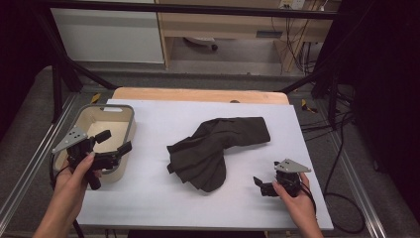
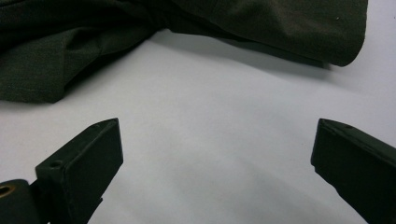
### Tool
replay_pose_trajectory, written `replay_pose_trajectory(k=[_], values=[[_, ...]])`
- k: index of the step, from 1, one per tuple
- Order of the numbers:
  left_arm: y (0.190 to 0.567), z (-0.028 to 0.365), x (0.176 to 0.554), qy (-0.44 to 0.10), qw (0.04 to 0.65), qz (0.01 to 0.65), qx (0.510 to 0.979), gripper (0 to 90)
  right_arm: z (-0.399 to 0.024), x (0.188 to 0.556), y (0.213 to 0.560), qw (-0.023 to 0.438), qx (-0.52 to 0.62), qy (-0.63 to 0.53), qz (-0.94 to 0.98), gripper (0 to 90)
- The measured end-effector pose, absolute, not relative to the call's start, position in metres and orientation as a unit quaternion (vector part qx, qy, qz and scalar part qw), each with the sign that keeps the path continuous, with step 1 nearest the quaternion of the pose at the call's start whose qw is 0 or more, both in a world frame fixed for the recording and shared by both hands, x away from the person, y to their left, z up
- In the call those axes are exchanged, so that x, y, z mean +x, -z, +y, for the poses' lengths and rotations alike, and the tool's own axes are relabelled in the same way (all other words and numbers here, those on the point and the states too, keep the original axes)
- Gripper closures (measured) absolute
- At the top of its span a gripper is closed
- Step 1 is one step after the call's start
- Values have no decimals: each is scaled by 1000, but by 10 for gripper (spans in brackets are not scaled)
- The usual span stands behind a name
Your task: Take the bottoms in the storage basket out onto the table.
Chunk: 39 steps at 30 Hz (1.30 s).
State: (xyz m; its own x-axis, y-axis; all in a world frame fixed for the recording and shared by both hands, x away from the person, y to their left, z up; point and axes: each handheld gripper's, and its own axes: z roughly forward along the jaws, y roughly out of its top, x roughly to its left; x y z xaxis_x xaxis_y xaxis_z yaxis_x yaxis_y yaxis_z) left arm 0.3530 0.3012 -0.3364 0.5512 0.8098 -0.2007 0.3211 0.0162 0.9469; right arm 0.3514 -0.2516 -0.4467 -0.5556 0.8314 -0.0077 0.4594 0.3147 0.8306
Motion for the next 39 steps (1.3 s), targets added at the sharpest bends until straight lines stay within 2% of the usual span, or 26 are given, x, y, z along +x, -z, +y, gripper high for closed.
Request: replay_pose_trajectory(k=[18,39], values=[[363,318,338,-234,558,439,663,41,-250,351,448,223,412,-411,782,30],[377,306,327,-212,568,434,667,40,-249,351,448,218,410,-409,786,30]])
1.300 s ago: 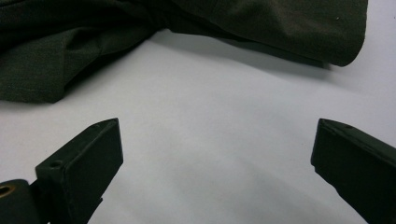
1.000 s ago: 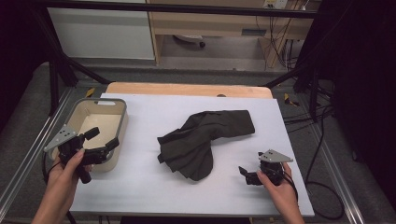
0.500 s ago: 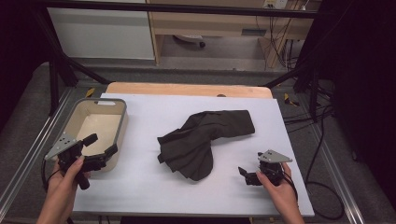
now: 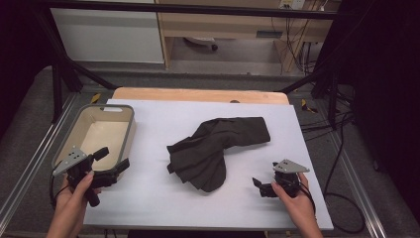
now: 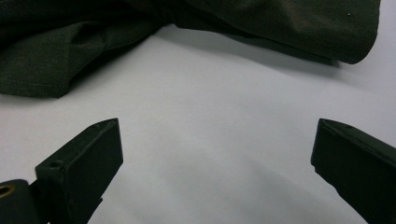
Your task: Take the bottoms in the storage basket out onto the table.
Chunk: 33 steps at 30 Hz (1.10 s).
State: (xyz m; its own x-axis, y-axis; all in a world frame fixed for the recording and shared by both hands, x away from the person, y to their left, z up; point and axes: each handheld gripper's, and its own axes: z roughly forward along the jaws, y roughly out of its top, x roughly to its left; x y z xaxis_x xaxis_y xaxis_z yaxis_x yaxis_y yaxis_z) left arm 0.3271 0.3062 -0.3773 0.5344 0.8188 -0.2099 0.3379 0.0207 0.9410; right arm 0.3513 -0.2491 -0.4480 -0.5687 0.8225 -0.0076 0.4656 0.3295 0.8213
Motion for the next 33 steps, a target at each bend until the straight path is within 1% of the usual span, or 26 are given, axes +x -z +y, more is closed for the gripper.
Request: replay_pose_trajectory(k=[15,25,33], values=[[388,290,325,-208,556,421,686,40,-247,351,449,216,405,-406,790,30],[392,295,321,-229,549,418,686,40,-245,352,449,215,400,-401,796,30],[396,308,321,-232,546,432,679,40,-244,352,450,216,397,-401,797,30]])
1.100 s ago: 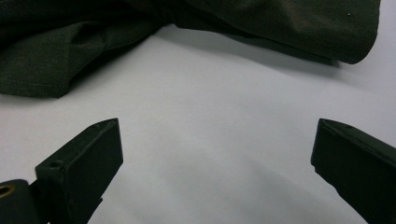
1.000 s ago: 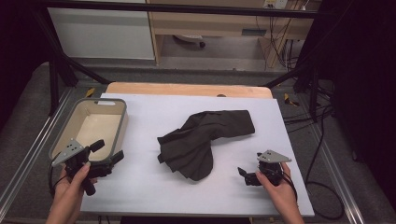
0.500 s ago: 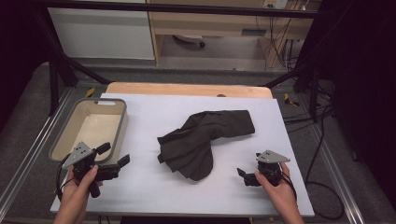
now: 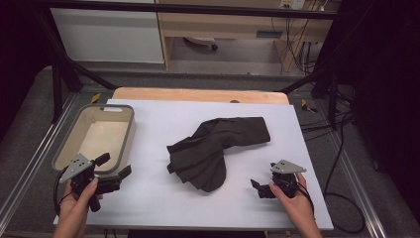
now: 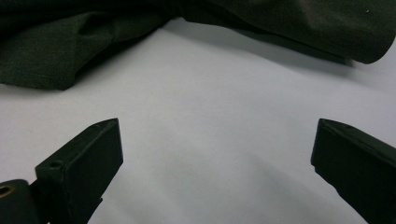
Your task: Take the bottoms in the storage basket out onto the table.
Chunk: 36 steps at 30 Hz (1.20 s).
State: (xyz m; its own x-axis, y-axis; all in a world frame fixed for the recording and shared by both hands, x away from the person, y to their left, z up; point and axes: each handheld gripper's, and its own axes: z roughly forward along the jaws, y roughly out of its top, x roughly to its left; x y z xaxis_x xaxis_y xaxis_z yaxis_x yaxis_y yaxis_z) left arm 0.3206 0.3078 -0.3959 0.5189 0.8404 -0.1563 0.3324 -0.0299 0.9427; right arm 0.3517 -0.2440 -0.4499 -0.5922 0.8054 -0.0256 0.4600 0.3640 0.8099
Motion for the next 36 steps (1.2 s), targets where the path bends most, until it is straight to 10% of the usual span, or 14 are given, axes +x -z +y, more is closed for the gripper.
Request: replay_pose_trajectory(k=[36], values=[[416,307,323,-239,497,433,713,43,-240,352,453,209,391,-388,808,31]])
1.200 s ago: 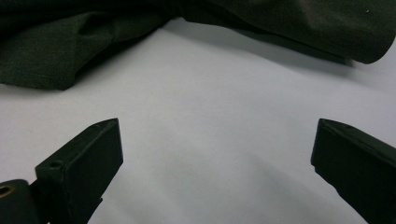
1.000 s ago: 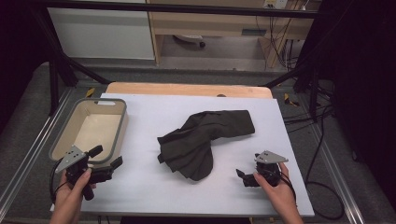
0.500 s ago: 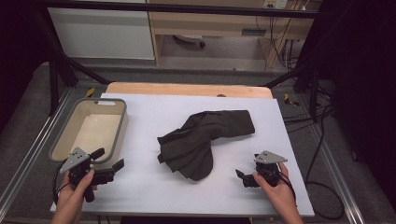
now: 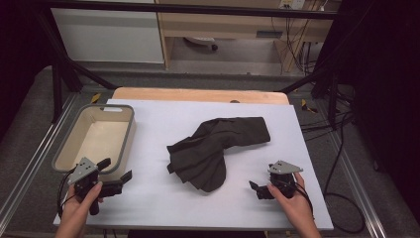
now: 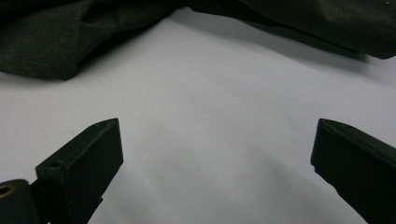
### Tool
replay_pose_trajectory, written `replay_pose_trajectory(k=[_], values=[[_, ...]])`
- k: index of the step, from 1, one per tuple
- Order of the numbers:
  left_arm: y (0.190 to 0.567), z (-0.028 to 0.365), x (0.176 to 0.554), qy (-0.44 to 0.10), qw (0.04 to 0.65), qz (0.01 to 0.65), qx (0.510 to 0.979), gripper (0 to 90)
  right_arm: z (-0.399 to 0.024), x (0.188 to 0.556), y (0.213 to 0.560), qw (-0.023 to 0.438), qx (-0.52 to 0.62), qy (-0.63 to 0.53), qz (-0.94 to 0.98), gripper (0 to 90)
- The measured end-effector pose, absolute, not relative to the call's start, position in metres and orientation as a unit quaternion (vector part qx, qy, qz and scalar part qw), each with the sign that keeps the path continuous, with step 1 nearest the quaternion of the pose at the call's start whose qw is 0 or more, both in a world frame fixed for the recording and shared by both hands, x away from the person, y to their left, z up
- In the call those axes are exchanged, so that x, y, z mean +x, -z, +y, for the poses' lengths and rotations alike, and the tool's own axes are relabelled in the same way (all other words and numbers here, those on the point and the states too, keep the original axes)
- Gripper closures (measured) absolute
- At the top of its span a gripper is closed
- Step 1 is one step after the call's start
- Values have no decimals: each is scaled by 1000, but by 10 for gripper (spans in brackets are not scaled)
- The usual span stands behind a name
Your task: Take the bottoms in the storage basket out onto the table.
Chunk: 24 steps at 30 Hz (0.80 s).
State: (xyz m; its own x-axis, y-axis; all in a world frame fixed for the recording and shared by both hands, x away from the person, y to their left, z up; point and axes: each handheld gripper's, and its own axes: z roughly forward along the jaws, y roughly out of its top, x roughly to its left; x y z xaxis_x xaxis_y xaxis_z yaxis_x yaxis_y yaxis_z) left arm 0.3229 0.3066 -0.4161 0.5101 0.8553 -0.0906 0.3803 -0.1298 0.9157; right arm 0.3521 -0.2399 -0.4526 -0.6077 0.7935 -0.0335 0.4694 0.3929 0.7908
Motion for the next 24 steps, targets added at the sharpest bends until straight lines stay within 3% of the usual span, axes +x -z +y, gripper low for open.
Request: replay_pose_trajectory(k=[24], values=[[417,310,324,-252,484,439,714,41,-237,352,455,202,389,-379,815,31]])
